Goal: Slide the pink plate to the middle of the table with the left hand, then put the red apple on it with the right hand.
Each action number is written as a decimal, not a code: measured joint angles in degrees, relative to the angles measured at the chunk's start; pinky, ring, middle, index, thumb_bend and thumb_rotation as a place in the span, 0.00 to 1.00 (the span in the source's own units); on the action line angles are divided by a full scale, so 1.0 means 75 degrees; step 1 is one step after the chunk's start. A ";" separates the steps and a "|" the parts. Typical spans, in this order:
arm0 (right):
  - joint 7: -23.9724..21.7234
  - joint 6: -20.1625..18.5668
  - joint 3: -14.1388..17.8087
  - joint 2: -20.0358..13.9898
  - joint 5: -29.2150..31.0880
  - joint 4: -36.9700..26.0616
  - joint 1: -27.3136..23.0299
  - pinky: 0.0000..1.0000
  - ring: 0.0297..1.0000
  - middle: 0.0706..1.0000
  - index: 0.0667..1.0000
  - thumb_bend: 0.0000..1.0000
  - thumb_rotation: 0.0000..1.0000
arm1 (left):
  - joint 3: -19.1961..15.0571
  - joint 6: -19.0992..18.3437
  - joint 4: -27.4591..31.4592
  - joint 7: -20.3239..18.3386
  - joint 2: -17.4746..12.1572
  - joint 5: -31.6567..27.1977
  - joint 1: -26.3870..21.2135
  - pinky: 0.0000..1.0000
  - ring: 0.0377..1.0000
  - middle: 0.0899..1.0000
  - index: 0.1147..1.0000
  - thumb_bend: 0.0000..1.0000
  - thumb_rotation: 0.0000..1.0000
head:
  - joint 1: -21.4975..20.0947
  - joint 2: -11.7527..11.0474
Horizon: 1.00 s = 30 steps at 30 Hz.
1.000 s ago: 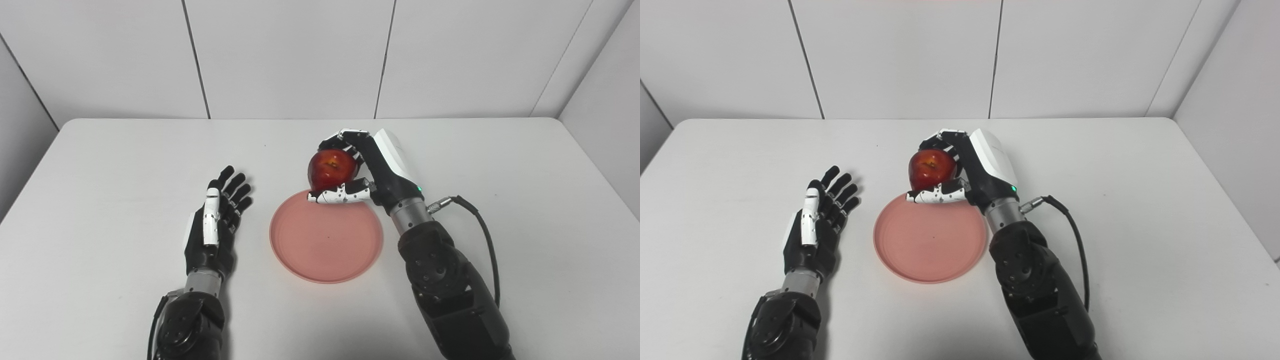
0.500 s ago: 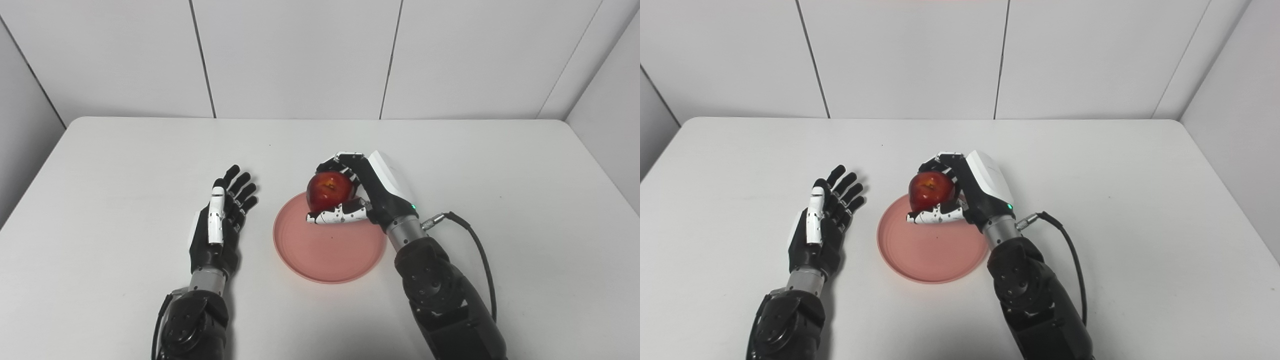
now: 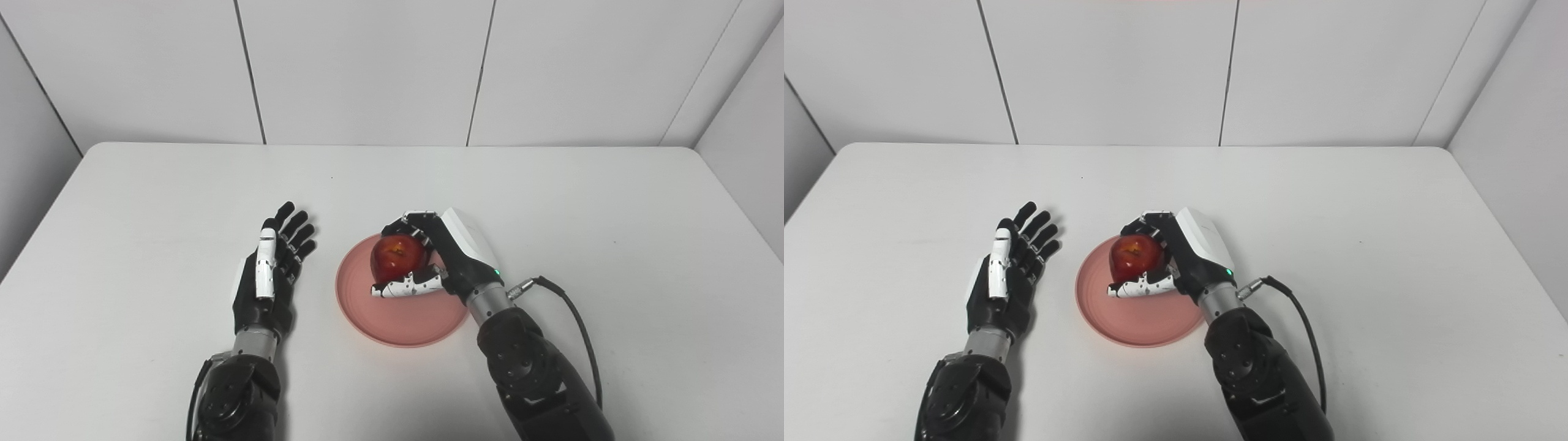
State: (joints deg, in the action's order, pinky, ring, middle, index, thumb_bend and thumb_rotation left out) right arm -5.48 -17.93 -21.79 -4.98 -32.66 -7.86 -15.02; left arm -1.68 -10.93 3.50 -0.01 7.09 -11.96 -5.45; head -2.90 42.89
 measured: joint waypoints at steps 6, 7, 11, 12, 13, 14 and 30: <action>-0.0001 0.0072 -0.0130 -0.0002 -0.0156 0.0038 0.0004 0.33 0.39 0.45 0.45 0.52 0.13 | 0.0003 0.0000 0.0006 0.0096 0.0028 0.0001 -0.0001 0.88 0.87 0.87 0.85 0.37 1.00 | 0.0035 0.0035; -0.0001 0.0104 -0.0157 -0.0004 -0.0198 0.0041 0.0004 0.33 0.39 0.45 0.45 0.52 0.13 | 0.0002 0.0000 0.0006 0.0099 0.0028 0.0001 -0.0001 0.88 0.87 0.87 0.85 0.37 1.00 | 0.0035 0.0035; 0.0001 0.0185 -0.0223 -0.0002 -0.0342 0.0084 0.0005 0.31 0.37 0.45 0.45 0.52 0.13 | -0.0002 0.0000 0.0009 0.0112 0.0028 0.0001 -0.0002 0.88 0.87 0.87 0.85 0.37 1.00 | 0.0023 0.0035; 0.0001 0.0188 -0.0243 -0.0003 -0.0378 0.0106 0.0007 0.30 0.37 0.44 0.45 0.52 0.13 | -0.0004 -0.0001 0.0010 0.0118 0.0029 0.0001 -0.0002 0.88 0.87 0.87 0.85 0.37 1.00 | 0.0023 0.0035; 0.0001 0.0190 -0.0266 -0.0004 -0.0415 0.0131 0.0013 0.29 0.36 0.44 0.45 0.52 0.13 | -0.0006 -0.0001 0.0012 0.0125 0.0031 0.0001 -0.0002 0.88 0.87 0.87 0.85 0.37 1.00 | 0.0023 0.0035; 0.0001 0.0192 -0.0286 -0.0007 -0.0442 0.0147 0.0022 0.29 0.36 0.44 0.45 0.52 0.13 | -0.0006 -0.0001 0.0013 0.0128 0.0033 0.0001 -0.0002 0.88 0.87 0.87 0.85 0.37 1.00 | 0.0035 0.0035; -0.0001 0.0304 -0.0333 -0.0029 -0.0664 0.0185 0.0051 0.29 0.36 0.44 0.45 0.52 0.13 | -0.0007 -0.0024 0.0028 0.0158 0.0053 0.0002 -0.0002 0.88 0.87 0.87 0.85 0.37 1.00 | 0.0035 0.0070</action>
State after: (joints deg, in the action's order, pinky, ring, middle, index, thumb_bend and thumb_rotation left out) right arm -5.49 -15.65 -24.28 -5.20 -37.64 -6.47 -14.64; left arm -1.74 -11.12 3.71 1.17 7.50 -11.95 -5.47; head -2.64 43.42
